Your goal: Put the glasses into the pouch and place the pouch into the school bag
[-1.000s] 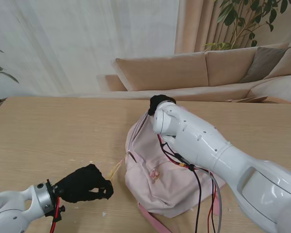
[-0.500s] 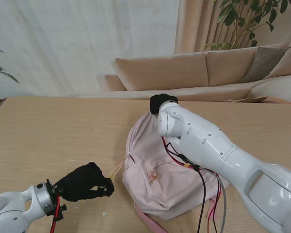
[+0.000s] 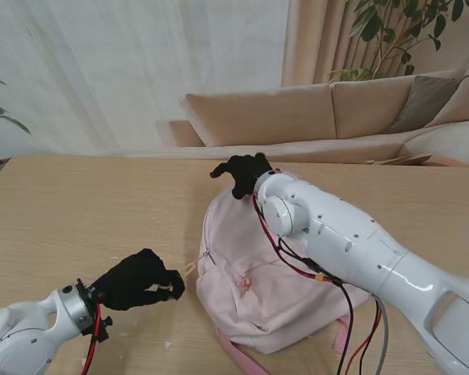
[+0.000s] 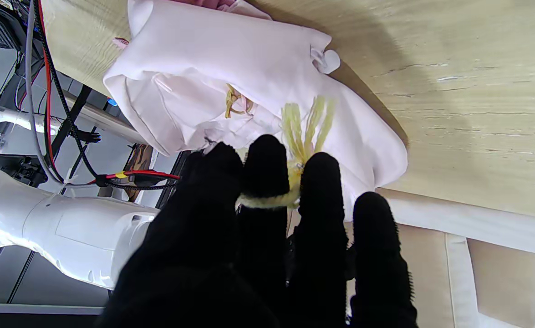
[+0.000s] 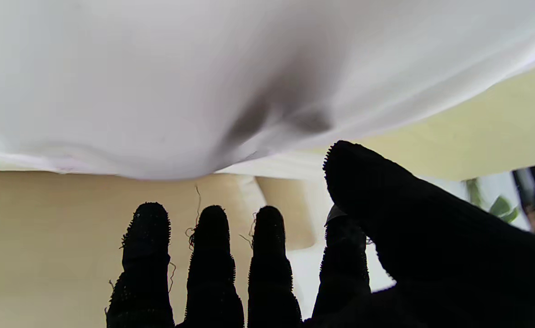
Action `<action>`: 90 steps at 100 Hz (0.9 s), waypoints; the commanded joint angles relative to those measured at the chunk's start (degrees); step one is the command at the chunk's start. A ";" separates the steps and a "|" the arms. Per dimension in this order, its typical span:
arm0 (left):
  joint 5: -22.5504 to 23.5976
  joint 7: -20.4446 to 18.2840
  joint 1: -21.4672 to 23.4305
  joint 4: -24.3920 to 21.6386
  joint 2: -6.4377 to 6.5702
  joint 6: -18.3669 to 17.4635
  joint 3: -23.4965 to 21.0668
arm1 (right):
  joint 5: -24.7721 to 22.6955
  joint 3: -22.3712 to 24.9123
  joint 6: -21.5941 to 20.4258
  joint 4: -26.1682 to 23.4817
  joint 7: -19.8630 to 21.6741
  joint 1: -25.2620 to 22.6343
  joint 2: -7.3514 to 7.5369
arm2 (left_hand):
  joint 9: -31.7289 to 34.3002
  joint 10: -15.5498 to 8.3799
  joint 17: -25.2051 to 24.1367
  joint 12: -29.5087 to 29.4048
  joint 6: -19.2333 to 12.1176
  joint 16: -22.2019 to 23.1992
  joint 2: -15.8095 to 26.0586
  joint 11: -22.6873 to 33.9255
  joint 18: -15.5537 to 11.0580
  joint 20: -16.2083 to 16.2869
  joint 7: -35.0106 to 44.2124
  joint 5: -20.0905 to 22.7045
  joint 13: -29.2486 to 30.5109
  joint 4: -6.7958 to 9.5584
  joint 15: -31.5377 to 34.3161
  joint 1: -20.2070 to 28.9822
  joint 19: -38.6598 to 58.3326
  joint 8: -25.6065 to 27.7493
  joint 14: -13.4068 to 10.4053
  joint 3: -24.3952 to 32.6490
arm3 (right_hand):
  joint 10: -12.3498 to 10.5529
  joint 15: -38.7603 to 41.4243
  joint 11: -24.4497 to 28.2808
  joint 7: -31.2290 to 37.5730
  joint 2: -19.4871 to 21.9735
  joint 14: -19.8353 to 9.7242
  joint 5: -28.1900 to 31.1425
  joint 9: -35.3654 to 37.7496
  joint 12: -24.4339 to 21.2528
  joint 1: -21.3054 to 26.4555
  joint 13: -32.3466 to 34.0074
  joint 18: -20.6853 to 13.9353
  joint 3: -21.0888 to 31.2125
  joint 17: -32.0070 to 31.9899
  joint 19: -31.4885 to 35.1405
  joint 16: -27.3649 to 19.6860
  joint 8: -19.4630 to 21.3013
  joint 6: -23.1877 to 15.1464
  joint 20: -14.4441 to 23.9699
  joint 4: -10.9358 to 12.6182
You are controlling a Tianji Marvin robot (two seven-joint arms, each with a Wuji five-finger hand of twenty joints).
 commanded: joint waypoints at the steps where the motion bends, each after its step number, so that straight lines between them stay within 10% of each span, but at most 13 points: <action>1: 0.12 -0.72 0.31 -0.36 -0.34 0.10 0.03 | 0.53 -1.83 -0.91 0.26 1.64 0.79 -0.72 | 1.61 -1.55 -0.06 1.27 -2.38 1.46 5.03 2.04 0.58 1.00 6.21 4.49 0.86 0.90 0.95 0.54 1.57 4.97 -0.89 2.75 | -0.61 -0.59 -0.39 -1.83 -1.42 -1.57 -1.21 -2.39 -0.48 -1.80 -2.84 -0.73 -1.03 -1.45 -1.67 -1.19 -0.99 -0.90 -0.52 0.60; 32: -0.31 -0.77 0.29 -0.59 -0.37 0.05 -0.30 | 1.44 -10.64 -5.38 5.61 2.72 5.97 -3.73 | 1.59 -1.54 -0.06 1.23 -2.36 1.57 5.01 1.99 0.69 0.92 6.12 4.42 0.93 0.87 0.83 0.47 1.52 5.04 -0.93 2.91 | -1.62 -0.67 0.49 0.72 0.93 -2.29 5.70 -3.15 -0.30 4.23 -3.72 -1.34 2.75 -1.88 -2.77 -1.20 0.70 -5.02 -0.26 1.74; 46: -0.44 -0.73 0.28 -0.57 -0.37 -0.13 -0.39 | 1.54 -13.10 -6.59 7.72 3.11 7.40 -4.89 | 1.60 -1.58 -0.06 1.27 -2.40 1.61 4.98 2.01 0.68 0.89 6.14 4.43 0.91 0.85 0.79 0.42 1.51 5.11 -0.92 2.94 | -2.33 0.26 1.69 10.40 3.47 -2.58 20.50 -1.46 0.57 3.70 -3.44 -1.62 0.14 -1.78 -3.11 -0.73 6.59 -5.64 0.34 1.09; 58: -0.55 -0.78 0.30 -0.57 -0.37 -0.16 -0.50 | 2.00 -13.24 -7.21 8.29 3.02 7.57 -5.17 | 1.63 -1.52 -0.06 1.27 -2.34 1.65 4.97 2.02 0.62 0.86 6.12 4.43 0.87 0.85 0.77 0.44 1.48 5.13 -0.96 2.99 | -2.86 1.13 1.97 26.35 3.70 -2.26 27.16 4.97 1.50 1.81 -1.33 -1.21 -7.18 -0.87 -2.83 -0.60 8.03 -8.93 0.87 -4.73; 71: -0.78 -1.00 0.54 -0.55 -0.32 -0.35 -0.58 | 3.76 -11.71 -6.33 8.35 2.82 7.13 -5.27 | 1.61 -1.51 -0.13 1.29 -2.32 1.71 4.96 2.05 0.63 0.83 6.10 4.37 0.86 0.83 0.80 0.40 1.46 5.15 -0.91 3.00 | -3.50 2.54 2.05 26.69 5.33 -1.64 27.29 12.07 2.81 0.85 2.23 -0.48 -5.80 0.28 -1.45 -0.06 17.48 -4.76 0.62 -2.18; 90: -1.00 -1.26 1.54 -0.89 -0.25 -1.07 -0.93 | 5.93 -9.46 -2.51 9.76 1.70 6.86 -5.90 | 1.64 -1.49 0.03 1.30 -2.33 1.78 4.94 2.14 0.68 0.85 6.14 4.48 0.96 0.83 0.88 0.41 1.57 5.21 -0.84 3.06 | -2.62 4.62 4.45 26.65 5.67 -0.89 27.72 15.77 5.01 2.26 5.25 0.10 -5.16 2.17 0.81 0.97 19.91 0.59 0.67 -2.26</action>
